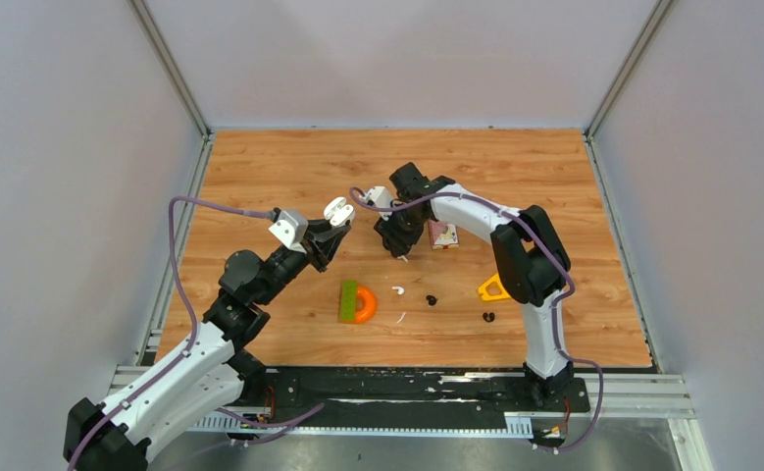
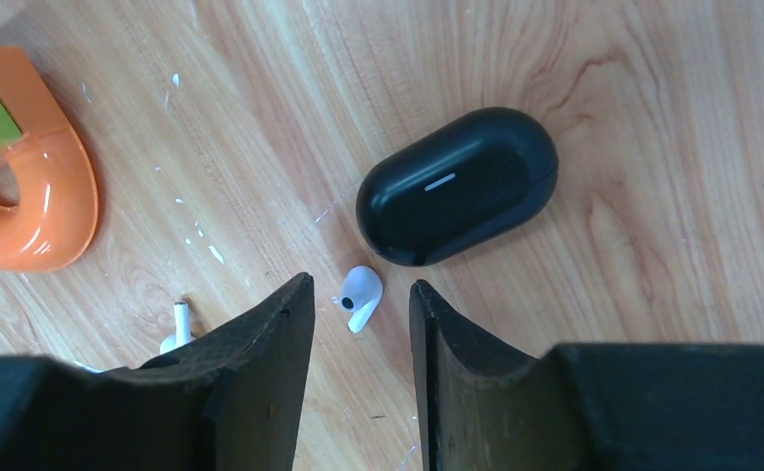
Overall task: Insert the wireless bluetooth earbuds into the charging case
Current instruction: Pick up the earbud from the center of the board, then place the earbud at the center of the board, then pick up the earbud from the center of the board.
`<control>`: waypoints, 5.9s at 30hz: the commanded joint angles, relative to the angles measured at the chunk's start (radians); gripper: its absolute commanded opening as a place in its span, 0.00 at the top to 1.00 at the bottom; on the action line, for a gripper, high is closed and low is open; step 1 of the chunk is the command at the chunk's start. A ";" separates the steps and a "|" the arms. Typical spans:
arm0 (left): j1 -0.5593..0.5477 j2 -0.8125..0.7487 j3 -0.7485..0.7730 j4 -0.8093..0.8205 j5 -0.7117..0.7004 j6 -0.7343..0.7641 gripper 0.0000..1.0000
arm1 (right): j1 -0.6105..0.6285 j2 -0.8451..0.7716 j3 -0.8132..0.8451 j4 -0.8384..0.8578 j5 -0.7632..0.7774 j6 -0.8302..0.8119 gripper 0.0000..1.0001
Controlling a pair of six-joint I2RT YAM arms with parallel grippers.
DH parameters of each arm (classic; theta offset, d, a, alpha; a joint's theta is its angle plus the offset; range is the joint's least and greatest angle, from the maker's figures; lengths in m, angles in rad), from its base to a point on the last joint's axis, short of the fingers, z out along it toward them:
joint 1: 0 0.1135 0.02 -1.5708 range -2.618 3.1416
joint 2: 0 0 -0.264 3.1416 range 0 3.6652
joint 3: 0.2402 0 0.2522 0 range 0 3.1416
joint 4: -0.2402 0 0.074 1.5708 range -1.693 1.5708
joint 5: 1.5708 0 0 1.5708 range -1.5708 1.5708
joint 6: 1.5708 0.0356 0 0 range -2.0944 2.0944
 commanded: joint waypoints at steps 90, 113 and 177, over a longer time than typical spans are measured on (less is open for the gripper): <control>0.008 0.062 0.004 0.085 0.090 -0.027 1.00 | -0.096 -0.153 -0.215 0.073 -0.228 0.151 0.92; 0.009 0.048 0.005 0.087 0.096 -0.031 1.00 | -0.126 -0.149 -0.216 0.042 -0.171 0.050 0.70; 0.009 0.045 0.012 0.076 0.091 -0.021 1.00 | 0.098 -0.106 -0.186 -0.073 0.310 0.267 0.70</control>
